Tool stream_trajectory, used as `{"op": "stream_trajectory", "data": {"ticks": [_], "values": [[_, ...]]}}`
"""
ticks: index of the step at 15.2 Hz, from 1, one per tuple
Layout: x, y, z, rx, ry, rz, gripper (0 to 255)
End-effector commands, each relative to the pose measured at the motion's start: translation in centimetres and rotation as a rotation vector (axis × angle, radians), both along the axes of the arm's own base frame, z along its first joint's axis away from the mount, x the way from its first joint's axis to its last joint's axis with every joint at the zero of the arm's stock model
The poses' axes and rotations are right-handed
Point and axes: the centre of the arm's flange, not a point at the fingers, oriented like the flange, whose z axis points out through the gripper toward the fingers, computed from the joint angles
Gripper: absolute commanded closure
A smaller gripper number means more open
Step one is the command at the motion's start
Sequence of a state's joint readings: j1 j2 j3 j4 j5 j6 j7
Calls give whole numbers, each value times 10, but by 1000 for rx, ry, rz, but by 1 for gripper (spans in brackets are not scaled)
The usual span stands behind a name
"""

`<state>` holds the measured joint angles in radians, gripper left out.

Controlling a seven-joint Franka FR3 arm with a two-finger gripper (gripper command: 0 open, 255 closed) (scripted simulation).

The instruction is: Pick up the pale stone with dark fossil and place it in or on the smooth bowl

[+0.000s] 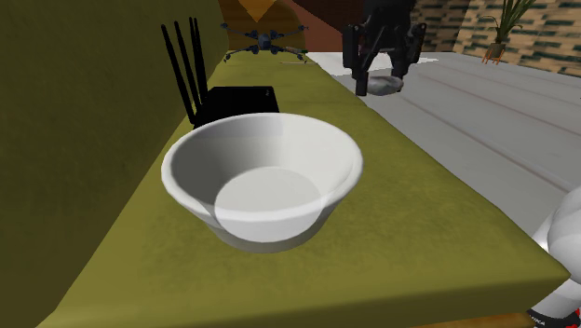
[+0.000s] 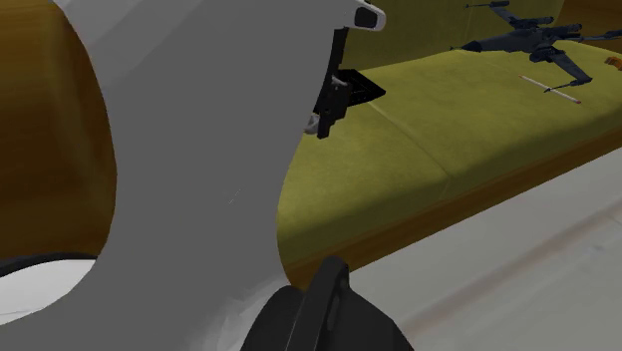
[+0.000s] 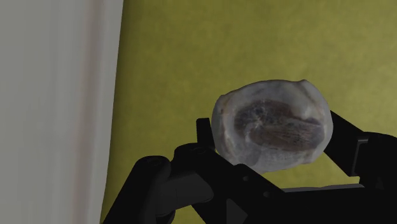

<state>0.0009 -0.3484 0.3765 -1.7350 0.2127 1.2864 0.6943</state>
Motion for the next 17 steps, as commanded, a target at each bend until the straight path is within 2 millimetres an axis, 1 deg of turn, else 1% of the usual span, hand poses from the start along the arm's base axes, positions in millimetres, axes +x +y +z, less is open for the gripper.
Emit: {"op": "stream_trajectory", "data": {"ticks": [1,11,12,17], "values": [[1,0,10,0,0,0,255],[1,0,63,0,0,0,255],[1,0,65,0,0,0,255],[-7,65,65,0,0,0,255]]}}
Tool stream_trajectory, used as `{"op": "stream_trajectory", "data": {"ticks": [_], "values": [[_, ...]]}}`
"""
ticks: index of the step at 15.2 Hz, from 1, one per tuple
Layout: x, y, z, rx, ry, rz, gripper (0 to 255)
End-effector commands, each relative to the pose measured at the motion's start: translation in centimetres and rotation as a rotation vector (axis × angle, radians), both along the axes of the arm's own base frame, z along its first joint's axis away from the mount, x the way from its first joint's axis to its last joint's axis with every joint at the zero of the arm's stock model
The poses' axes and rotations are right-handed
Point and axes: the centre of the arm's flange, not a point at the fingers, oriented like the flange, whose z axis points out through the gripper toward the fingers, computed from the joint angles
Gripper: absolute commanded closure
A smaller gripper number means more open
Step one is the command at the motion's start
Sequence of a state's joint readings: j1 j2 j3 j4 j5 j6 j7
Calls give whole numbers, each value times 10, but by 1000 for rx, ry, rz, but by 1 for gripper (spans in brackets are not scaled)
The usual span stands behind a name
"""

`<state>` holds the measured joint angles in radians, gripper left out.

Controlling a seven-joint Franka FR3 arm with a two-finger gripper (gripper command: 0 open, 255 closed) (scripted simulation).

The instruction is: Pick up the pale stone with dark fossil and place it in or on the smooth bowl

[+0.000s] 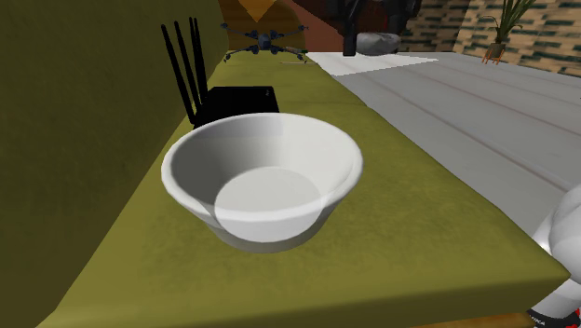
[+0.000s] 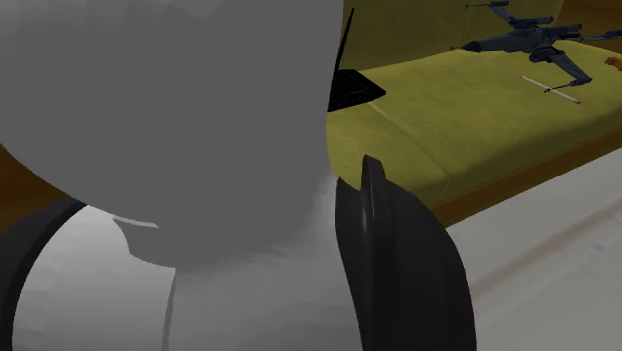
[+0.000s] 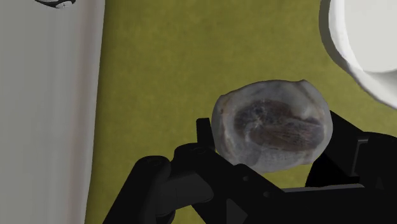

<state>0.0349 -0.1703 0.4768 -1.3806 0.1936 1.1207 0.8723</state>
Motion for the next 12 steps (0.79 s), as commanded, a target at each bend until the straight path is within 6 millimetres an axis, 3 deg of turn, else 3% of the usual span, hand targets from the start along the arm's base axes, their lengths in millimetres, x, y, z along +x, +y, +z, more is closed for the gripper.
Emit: {"op": "stream_trajectory", "data": {"ticks": [1,12], "values": [[-2,25,-1,0,0,-2,255],[-20,169,-2,0,0,-2,255]]}}
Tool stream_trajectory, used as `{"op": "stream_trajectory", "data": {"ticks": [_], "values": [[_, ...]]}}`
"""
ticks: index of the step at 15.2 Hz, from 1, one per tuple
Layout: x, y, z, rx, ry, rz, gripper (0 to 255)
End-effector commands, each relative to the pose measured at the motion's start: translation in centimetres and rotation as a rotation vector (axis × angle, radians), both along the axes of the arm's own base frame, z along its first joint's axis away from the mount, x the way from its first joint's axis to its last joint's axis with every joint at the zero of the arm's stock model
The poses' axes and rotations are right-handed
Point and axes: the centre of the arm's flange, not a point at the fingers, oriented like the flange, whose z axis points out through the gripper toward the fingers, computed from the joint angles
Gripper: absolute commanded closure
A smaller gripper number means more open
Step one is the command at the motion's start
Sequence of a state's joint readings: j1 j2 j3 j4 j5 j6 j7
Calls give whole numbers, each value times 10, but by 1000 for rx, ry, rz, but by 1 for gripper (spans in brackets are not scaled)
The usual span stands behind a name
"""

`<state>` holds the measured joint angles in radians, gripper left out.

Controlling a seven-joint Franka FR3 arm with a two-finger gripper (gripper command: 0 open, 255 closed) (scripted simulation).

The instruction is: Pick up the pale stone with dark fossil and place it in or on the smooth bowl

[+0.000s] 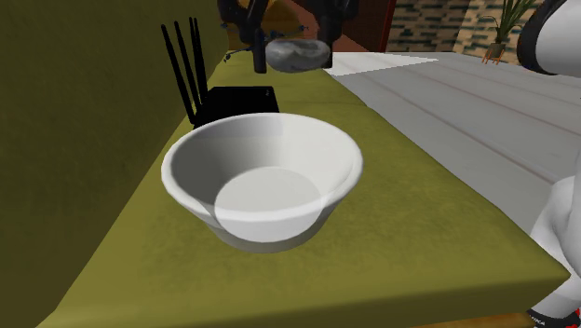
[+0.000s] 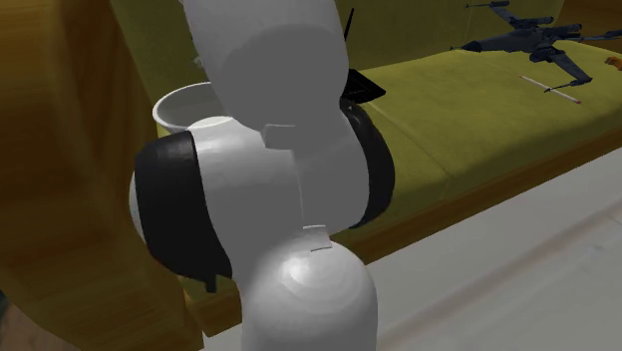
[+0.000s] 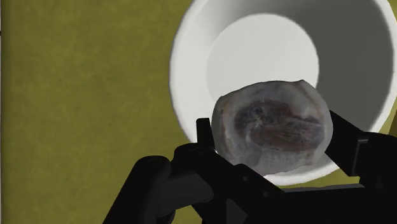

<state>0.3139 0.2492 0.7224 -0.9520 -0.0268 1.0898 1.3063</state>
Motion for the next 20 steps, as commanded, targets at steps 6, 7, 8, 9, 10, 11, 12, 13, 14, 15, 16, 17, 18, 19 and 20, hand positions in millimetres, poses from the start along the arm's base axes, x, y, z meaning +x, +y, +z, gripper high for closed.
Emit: {"op": "stream_trajectory", "data": {"ticks": [6,7,8,9,10,11,12,13,14,15,16,17,18,19,20], "values": [[-6,43,-21,0,1,-5,255],[-6,43,-26,0,1,-5,255],[-6,43,-32,0,1,-5,255],[-6,43,-37,0,1,-5,255],[-6,43,-42,0,1,-5,255],[-6,43,-47,0,1,-5,255],[-6,43,-53,0,1,-5,255],[-6,43,-58,0,1,-5,255],[-6,43,-63,0,1,-5,255],[-6,43,-69,0,1,-5,255],[-6,43,-69,0,1,-5,255],[-6,43,-69,0,1,-5,255],[-6,43,-69,0,1,-5,255],[-6,43,-69,0,1,-5,255],[-6,43,-69,0,1,-5,255]]}}
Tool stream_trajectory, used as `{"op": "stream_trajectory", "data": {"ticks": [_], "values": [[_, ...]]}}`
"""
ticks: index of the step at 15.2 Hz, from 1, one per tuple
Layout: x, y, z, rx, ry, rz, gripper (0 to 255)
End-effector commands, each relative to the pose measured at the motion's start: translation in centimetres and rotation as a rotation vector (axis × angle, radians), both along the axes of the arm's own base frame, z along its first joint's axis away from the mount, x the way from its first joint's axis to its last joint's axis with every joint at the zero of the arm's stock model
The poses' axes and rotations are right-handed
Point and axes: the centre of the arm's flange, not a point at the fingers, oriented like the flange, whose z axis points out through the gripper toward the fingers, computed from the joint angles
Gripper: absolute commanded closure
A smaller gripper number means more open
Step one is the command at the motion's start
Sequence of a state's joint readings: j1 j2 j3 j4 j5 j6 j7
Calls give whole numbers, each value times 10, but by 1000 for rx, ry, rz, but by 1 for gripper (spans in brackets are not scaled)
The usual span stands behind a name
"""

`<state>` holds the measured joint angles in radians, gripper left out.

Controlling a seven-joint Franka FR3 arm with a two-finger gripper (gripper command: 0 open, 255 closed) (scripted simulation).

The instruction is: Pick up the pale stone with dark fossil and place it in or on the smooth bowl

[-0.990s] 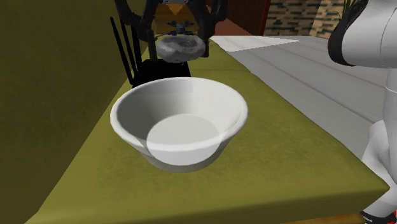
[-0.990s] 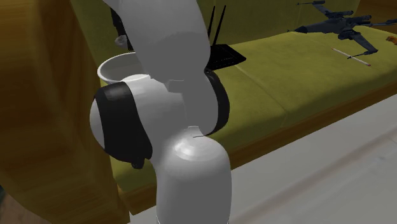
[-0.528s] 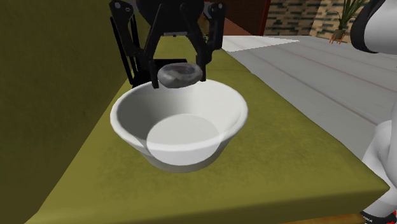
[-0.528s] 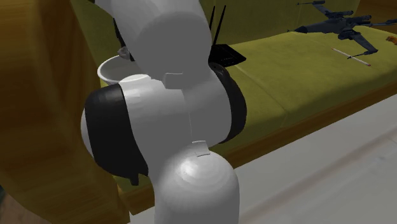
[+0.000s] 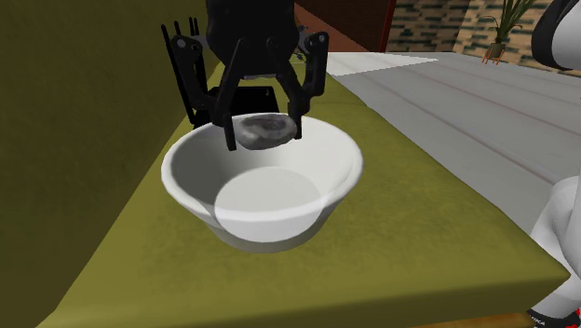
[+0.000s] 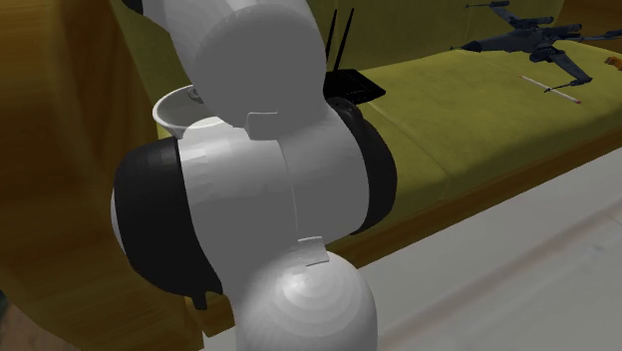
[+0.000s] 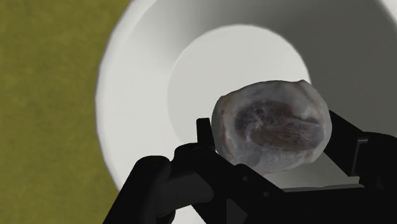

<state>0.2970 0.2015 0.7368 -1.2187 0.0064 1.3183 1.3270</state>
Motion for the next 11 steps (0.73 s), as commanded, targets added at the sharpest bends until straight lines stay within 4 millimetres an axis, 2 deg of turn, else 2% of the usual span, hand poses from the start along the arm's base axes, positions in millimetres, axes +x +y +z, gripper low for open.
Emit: {"op": "stream_trajectory", "data": {"ticks": [1,3,4,9,11], "values": [[0,0,0,0,0,0,255],[0,0,0,0,0,0,255],[0,0,0,0,0,0,0],[0,0,0,0,0,0,0],[4,-1,26,0,0,0,0]]}}
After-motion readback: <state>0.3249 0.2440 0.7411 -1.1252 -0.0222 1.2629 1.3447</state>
